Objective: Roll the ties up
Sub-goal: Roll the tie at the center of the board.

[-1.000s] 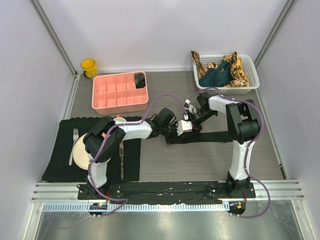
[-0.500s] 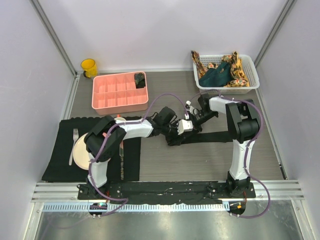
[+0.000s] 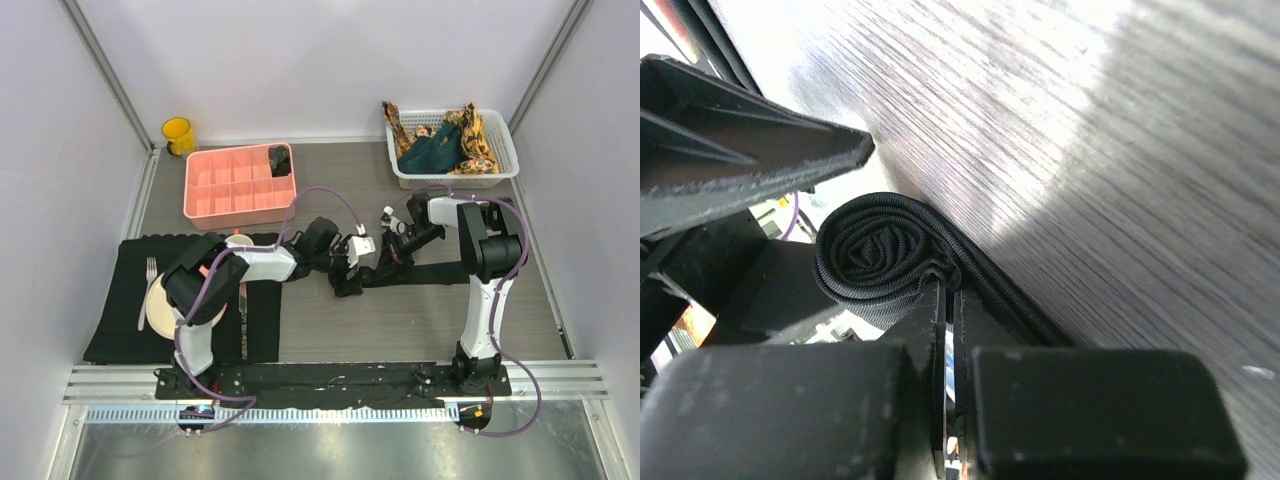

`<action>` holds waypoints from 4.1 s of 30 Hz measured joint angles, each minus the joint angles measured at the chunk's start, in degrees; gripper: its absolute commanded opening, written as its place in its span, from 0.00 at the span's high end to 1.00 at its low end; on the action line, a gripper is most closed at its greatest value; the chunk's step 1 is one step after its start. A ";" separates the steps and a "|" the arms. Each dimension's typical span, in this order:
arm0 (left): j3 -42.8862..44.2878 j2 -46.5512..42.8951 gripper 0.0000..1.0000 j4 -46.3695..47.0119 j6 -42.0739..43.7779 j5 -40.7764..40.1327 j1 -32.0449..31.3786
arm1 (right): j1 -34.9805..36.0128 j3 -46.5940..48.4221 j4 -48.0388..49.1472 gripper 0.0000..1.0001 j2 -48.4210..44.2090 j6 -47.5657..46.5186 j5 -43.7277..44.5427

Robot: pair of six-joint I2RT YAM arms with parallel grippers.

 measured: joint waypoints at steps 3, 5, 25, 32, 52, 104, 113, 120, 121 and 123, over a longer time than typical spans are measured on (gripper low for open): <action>-0.04 1.14 0.26 3.89 -1.11 0.44 -0.13 | 0.00 0.00 0.02 0.99 0.00 0.24 0.00; 0.02 2.51 0.29 6.14 -1.49 0.74 -0.31 | 0.00 0.00 0.02 0.99 0.00 0.28 0.02; 2.99 3.63 0.87 2.71 3.98 -3.19 -3.21 | 0.61 -1.05 2.47 0.72 -0.85 4.61 -1.18; 5.27 1.55 0.87 -8.15 8.94 -5.99 -3.54 | 0.52 -0.55 0.57 0.58 -4.17 2.54 -3.58; 9.18 2.23 0.61 -16.48 10.16 -6.45 -3.61 | 5.03 0.46 0.42 0.99 -2.75 4.76 -5.16; 2.54 0.74 0.90 -6.12 7.17 0.61 -2.62 | -3.17 0.42 -4.48 0.81 -2.60 -3.30 4.02; 3.30 -0.83 0.85 -9.81 4.13 -3.06 -2.60 | -3.10 2.10 -8.85 0.83 0.68 -3.58 5.31; 5.81 0.35 0.79 -13.75 5.14 -5.33 -2.73 | -2.67 3.91 -10.12 0.71 1.16 -3.85 5.97; 5.92 0.42 0.79 -13.99 5.44 -5.60 -2.82 | -2.67 4.15 -10.08 0.68 1.14 -3.91 5.46; 6.12 0.48 0.78 -14.34 5.75 -6.10 -3.04 | -2.67 4.44 -9.60 0.63 0.74 -3.91 3.98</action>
